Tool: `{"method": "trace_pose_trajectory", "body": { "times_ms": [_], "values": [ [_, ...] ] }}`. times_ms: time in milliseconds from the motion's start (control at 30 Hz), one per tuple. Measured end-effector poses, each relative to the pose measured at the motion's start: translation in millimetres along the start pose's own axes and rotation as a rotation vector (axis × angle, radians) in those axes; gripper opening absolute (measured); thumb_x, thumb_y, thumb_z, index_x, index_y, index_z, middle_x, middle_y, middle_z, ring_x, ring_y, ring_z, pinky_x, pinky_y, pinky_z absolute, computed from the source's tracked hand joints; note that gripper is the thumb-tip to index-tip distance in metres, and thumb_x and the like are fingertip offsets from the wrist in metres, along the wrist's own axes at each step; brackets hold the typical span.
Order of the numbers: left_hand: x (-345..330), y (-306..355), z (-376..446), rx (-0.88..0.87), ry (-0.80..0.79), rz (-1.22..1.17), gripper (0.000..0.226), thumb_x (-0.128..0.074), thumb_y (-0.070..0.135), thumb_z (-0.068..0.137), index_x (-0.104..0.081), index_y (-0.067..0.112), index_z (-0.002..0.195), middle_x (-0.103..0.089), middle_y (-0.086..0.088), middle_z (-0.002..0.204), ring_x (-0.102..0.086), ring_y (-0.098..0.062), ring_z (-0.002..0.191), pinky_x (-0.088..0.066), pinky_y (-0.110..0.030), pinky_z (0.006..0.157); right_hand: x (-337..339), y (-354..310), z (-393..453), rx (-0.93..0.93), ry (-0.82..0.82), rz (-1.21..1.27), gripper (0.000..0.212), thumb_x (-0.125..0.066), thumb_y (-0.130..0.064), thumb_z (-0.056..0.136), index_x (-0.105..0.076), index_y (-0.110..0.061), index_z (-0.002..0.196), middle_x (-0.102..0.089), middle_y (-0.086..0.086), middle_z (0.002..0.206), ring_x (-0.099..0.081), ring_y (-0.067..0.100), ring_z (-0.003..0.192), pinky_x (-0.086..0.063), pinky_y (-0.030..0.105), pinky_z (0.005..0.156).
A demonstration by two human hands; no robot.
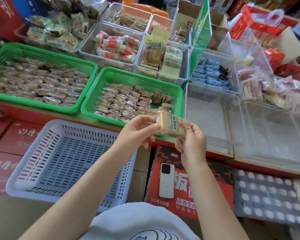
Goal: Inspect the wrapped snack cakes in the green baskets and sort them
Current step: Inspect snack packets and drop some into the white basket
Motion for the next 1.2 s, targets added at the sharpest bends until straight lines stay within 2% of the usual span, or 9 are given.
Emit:
{"method": "trace_pose_trajectory", "body": {
  "times_ms": [100,200,300,433,633,800,1000,1067,1200],
  "values": [
    [2,5,-3,-0.012,-0.009,0.052,0.032,-0.08,0.031,0.073,-0.068,0.011,0.094,-0.068,-0.002,0.076,-0.059,-0.014,0.067,-0.044,-0.022,0.05,6,-7,1,0.128,0.07,-0.156,0.028,-0.047,-0.028,0.105,-0.06,-0.009,0.09,-0.063,0.015,0.078,-0.042,0.009,0.042,-0.033,0.023,0.04],
    [6,-1,-1,0.078,-0.044,0.113,0.015,-0.081,0.021,0.078,-0.071,0.013,0.086,-0.067,-0.001,0.074,-0.058,-0.013,0.068,-0.046,-0.021,0.051,10,-24,-2,0.339,0.133,-0.381,0.027,-0.047,-0.033,0.105,-0.061,-0.019,0.088,-0.068,0.006,0.078,-0.057,0.017,0.06,-0.044,0.03,0.052],
    [-5,-10,-3,0.186,-0.218,0.049,0.014,-0.078,0.023,0.077,-0.07,0.012,0.078,-0.058,-0.002,0.07,-0.051,-0.011,0.063,-0.044,-0.018,0.051,6,-39,-12,0.477,0.135,-0.461,0.024,-0.046,-0.028,0.105,-0.059,-0.017,0.089,-0.064,-0.004,0.078,-0.059,0.002,0.068,-0.044,0.013,0.053],
    [-8,-9,-5,0.16,-0.263,0.067,0.013,-0.073,0.023,0.079,-0.069,0.014,0.071,-0.052,-0.006,0.069,-0.046,-0.012,0.061,-0.042,-0.018,0.052,3,-49,-19,0.568,0.122,-0.502,0.023,-0.045,-0.024,0.106,-0.059,-0.015,0.09,-0.062,-0.005,0.078,-0.058,-0.001,0.069,-0.045,0.012,0.053],
    [7,-6,3,0.094,-0.09,0.2,0.013,-0.069,0.014,0.093,-0.065,0.007,0.082,-0.066,-0.005,0.075,-0.057,-0.01,0.066,-0.043,-0.02,0.052,10,-51,-10,0.562,0.111,-0.492,0.02,-0.048,-0.019,0.105,-0.062,-0.015,0.091,-0.063,-0.008,0.077,-0.057,-0.005,0.067,-0.044,0.009,0.055],
    [7,-8,5,0.053,-0.039,0.232,0.018,-0.066,0.01,0.096,-0.063,0.009,0.078,-0.067,-0.002,0.072,-0.058,-0.01,0.063,-0.042,-0.02,0.05,16,-36,0,0.365,0.114,-0.348,0.024,-0.048,-0.024,0.105,-0.065,-0.02,0.089,-0.07,-0.004,0.084,-0.064,-0.002,0.07,-0.05,0.016,0.053],
    [8,-6,8,-0.019,0.045,0.039,0.009,-0.071,0.005,0.089,-0.065,0.009,0.084,-0.067,-0.005,0.069,-0.052,-0.011,0.054,-0.043,-0.019,0.049,13,-14,5,0.084,0.062,-0.037,0.024,-0.047,-0.021,0.106,-0.061,-0.005,0.095,-0.066,-0.001,0.065,-0.051,0.001,0.04,-0.033,0.019,0.035],
    [10,-7,8,-0.047,0.096,0.028,0.007,-0.071,0.004,0.089,-0.066,0.009,0.091,-0.069,-0.004,0.07,-0.054,-0.013,0.056,-0.044,-0.02,0.051,13,-13,7,0.097,0.075,-0.065,0.025,-0.049,-0.023,0.105,-0.062,-0.004,0.096,-0.068,0.006,0.075,-0.053,0.003,0.044,-0.036,0.019,0.038],
    [11,-4,6,-0.117,0.16,0.128,0.004,-0.074,0.014,0.089,-0.075,0.017,0.092,-0.072,0.002,0.075,-0.062,-0.011,0.069,-0.049,-0.022,0.059,15,-15,14,0.197,0.136,-0.18,0.024,-0.052,-0.032,0.103,-0.065,-0.017,0.088,-0.074,0.01,0.087,-0.063,0.024,0.068,-0.044,0.029,0.056]
  ]
}}
Point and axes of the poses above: each hand's wrist, its own z-axis towards the middle knuckle, its own x-axis out of the back of the hand, y = z × x, the point moved 9 cm from there along z, towards the middle knuckle
